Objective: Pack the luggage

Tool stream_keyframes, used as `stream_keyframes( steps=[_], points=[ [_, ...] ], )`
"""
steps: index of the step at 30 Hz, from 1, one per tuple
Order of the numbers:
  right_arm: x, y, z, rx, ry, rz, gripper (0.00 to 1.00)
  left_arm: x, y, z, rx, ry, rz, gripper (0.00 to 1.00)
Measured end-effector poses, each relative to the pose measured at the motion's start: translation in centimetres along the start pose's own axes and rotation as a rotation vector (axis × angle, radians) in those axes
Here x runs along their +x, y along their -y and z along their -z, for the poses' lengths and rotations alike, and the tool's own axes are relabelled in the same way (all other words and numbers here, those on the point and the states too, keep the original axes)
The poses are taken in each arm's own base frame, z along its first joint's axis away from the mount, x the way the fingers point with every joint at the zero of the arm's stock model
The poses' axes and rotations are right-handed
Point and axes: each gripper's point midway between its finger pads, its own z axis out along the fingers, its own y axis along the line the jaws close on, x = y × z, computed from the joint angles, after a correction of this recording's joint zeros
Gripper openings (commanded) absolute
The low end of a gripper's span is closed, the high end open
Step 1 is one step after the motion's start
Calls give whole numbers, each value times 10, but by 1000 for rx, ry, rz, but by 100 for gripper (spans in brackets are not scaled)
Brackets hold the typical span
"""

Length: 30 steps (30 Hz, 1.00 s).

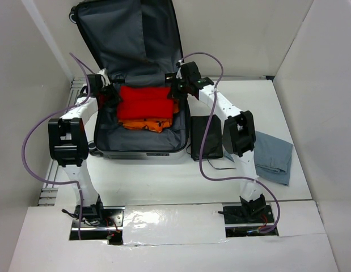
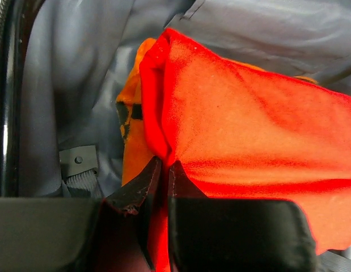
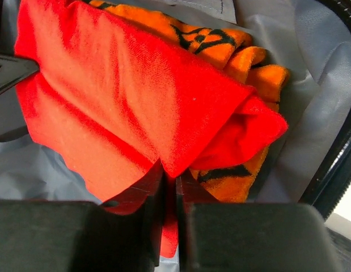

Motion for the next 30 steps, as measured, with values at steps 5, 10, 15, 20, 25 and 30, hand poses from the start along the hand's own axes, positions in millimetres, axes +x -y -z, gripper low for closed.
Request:
stream_keyframes(
  steps=[5, 10, 15, 20, 25, 30],
  points=[
    [-5, 1, -2, -12, 1, 6, 54, 7, -10, -6, -36, -28, -10, 37],
    [-23, 14, 7, 23, 38, 17, 82, 3, -25, -1, -102, -19, -33, 69],
    [-27, 32, 18, 103, 41, 18, 92, -10, -23, 16, -121, 9, -60, 75],
    [-50, 33, 57, 159, 101, 30, 94, -67, 20, 67, -41, 145, -123, 82],
    [-75, 37, 154, 243, 221, 20, 99, -91, 87, 132, 124, 252, -199, 89],
    [-53, 119, 279, 432, 361, -132, 99, -52, 179, 173, 348, 234, -309, 89]
  ],
)
